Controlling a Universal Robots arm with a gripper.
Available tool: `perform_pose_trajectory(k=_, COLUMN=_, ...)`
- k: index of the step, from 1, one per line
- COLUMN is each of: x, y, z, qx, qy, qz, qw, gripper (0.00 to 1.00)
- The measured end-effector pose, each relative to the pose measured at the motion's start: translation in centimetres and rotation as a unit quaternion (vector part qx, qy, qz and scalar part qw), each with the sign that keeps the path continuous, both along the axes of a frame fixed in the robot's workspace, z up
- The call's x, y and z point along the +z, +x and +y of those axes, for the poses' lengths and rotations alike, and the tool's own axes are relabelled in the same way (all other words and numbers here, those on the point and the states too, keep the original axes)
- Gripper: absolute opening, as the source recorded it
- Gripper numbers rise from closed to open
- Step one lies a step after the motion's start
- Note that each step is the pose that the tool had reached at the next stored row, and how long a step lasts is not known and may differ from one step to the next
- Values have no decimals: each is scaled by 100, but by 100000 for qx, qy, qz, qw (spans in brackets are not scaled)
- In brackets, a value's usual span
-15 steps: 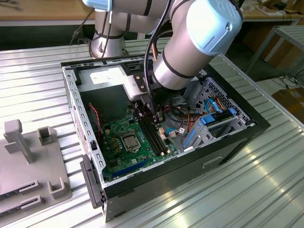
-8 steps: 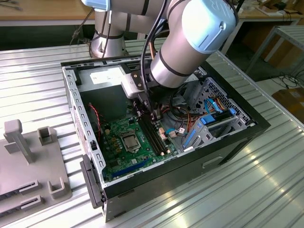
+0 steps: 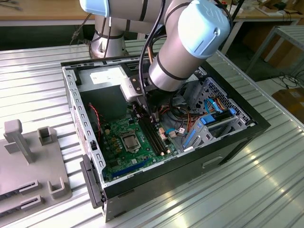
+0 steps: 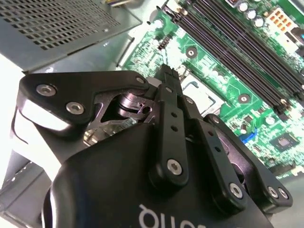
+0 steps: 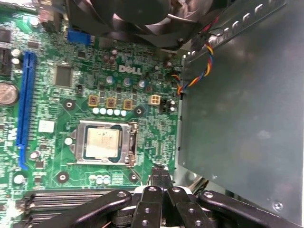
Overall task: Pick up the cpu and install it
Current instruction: 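Install the first cpu locking lever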
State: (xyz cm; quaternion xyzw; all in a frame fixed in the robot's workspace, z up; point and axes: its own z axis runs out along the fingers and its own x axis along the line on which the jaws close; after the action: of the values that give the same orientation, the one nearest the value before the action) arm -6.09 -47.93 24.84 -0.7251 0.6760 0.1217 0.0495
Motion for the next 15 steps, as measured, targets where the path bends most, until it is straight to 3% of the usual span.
perform_pose_trajectory(k=4, x=0, y=1, z=0, qx=7, qy=-2378, qz=18, qw=99972, gripper=10)
perform_pose_trajectory(k=7, x=-1, y=1, z=0, qx=7, qy=-3767, qz=18, qw=99929, gripper=10)
perform_pose_trajectory(k=9, x=-4, y=1, z=0, qx=11, qy=-4233, qz=14, qw=99910, gripper=10)
perform_pose_trajectory(k=11, x=-5, y=1, z=0, qx=5, qy=-4475, qz=16, qw=99900, gripper=10)
perform_pose_trajectory(k=15, x=-6, y=1, z=0, qx=5, qy=-4596, qz=14, qw=99894, gripper=10)
